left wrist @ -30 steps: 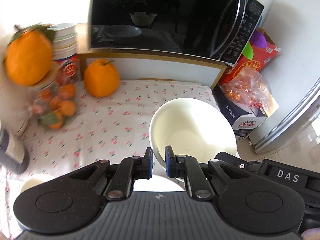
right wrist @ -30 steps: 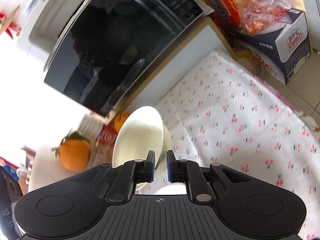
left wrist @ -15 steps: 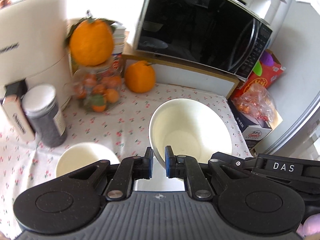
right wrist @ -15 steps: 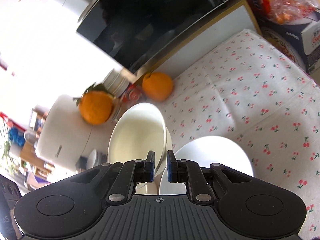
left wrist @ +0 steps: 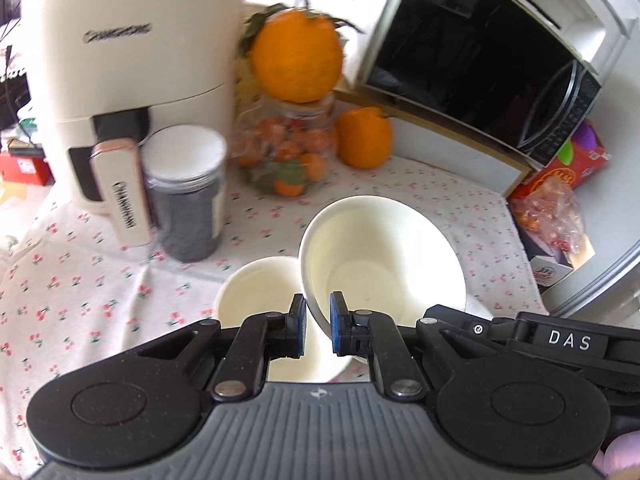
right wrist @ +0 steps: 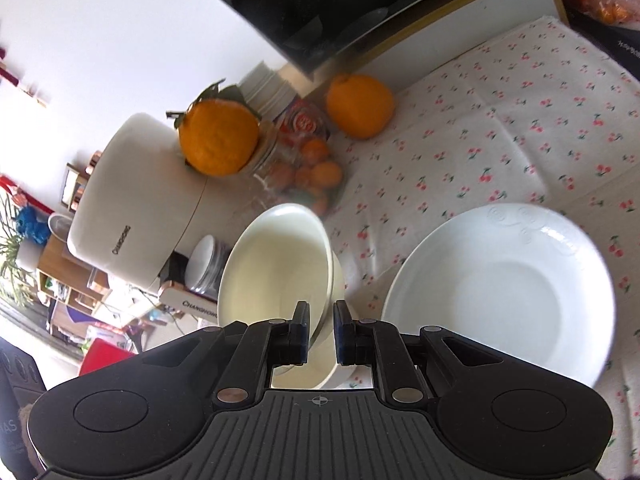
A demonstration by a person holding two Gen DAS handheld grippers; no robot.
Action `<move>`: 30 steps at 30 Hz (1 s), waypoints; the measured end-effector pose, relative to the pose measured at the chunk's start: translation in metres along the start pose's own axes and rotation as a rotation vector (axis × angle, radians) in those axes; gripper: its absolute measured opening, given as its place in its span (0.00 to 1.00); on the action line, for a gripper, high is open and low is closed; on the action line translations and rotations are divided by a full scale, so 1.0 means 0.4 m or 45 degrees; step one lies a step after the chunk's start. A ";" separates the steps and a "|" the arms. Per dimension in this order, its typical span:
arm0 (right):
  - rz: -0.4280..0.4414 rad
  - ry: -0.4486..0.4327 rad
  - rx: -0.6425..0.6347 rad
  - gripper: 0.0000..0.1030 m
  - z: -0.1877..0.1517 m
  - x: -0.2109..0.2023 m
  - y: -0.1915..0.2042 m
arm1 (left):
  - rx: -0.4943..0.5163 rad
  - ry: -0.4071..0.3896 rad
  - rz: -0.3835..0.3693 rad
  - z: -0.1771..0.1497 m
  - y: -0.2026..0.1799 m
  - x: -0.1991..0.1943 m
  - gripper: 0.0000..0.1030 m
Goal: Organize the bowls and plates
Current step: 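Lower the small bowl into the cream bowl and open both tools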
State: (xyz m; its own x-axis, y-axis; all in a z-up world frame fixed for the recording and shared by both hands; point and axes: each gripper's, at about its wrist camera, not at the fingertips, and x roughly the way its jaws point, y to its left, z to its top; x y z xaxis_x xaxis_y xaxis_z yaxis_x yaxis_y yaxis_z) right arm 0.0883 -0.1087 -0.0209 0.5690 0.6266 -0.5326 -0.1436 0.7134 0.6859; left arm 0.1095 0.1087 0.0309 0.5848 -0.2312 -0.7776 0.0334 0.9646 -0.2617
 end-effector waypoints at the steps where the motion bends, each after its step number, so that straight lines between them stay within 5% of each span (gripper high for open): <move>1: 0.002 0.010 0.004 0.13 -0.004 0.009 0.004 | -0.005 0.005 0.005 0.000 0.013 -0.003 0.10; 13: -0.113 0.101 -0.052 0.13 -0.061 0.111 0.046 | -0.005 0.133 0.083 -0.024 0.081 0.035 0.12; 30: -0.148 0.120 -0.071 0.13 -0.061 0.125 0.033 | 0.034 0.173 0.125 -0.030 0.072 0.060 0.12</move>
State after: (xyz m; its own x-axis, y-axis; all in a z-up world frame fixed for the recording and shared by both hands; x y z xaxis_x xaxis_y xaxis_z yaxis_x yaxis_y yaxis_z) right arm 0.0950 -0.0602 -0.0507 0.5061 0.5635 -0.6529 -0.1276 0.7976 0.5895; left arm 0.1150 0.1295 -0.0023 0.4712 -0.1492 -0.8693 0.0041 0.9860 -0.1670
